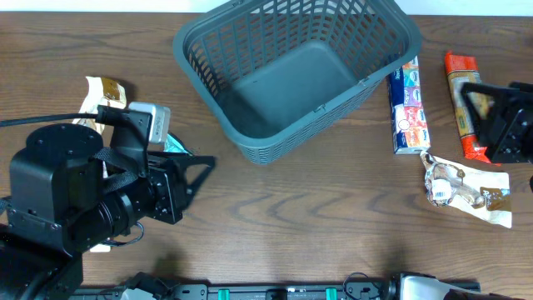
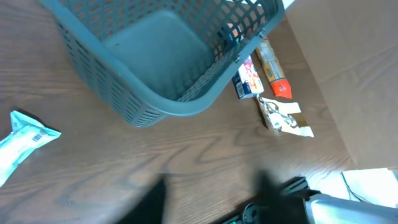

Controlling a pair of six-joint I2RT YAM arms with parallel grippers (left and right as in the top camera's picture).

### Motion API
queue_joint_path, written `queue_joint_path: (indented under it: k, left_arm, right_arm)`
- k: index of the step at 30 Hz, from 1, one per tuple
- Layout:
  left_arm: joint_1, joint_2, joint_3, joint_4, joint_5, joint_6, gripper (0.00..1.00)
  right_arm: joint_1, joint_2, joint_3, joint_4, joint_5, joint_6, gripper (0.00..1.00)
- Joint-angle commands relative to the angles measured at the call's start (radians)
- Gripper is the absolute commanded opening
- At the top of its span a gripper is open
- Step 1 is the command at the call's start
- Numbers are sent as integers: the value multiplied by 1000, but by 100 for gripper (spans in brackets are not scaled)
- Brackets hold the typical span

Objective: Pack container

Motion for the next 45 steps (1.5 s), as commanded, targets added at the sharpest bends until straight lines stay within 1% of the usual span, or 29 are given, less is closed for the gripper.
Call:
queue_joint_path:
  k: [1,4,7,10,12,14,16,19,21,23,26,29,31,33,34,38,42,45]
  left_arm:
    - [-4,1,15,1,-21,-4,6]
    - [-4,1,15,2,-22,-38,6]
    - [-3,1,15,3,-35,-61,6]
    - [-3,1,15,5,-66,-67,6]
    - [-3,2,13,5,-124,-104,6]
    - [-3,2,4,5,-136,-151,6]
    - [-7,2,-19,5,-108,-190,6]
    - [-41,2,-87,32,-7,-196,6]
    - [-84,2,-143,80,59,-196,6]
    - [-146,2,-202,142,106,-207,6]
    - [-257,2,-261,223,105,-248,6]
    - [-359,3,-278,280,63,-283,5]
    - [-414,9,-278,286,-6,-317,6]
    - [-454,18,-279,282,-62,-320,6]
    - [-468,26,-279,282,-66,-320,6]
    - [-524,95,-280,268,-62,-345,6]
    - [-589,194,-281,276,-63,-340,6]
    - [-608,259,-281,309,-62,-329,6]
  right_arm:
    - [-8,-1,2,0,97,14,2]
    - [-8,-4,2,0,145,65,2]
    - [-8,-18,2,-2,150,122,1]
    - [-8,-40,2,1,133,128,1]
    - [-8,-62,2,34,152,128,1]
    - [-8,-77,2,98,185,127,1]
    - [-8,-82,2,171,201,123,1]
    - [-8,-67,2,258,186,93,1]
    - [-8,-40,2,282,127,89,1]
    - [-8,2,2,283,14,81,1]
    - [-8,84,2,280,-163,64,1]
    - [-12,171,2,284,-321,63,1]
    - [-13,226,2,282,-404,63,1]
    - [-13,277,2,277,-475,63,1]
    - [-13,296,2,274,-505,63,1]
    - [-13,367,2,240,-578,51,1]
    - [-13,412,2,171,-586,-26,1]
    - [-13,423,2,117,-585,-85,1]
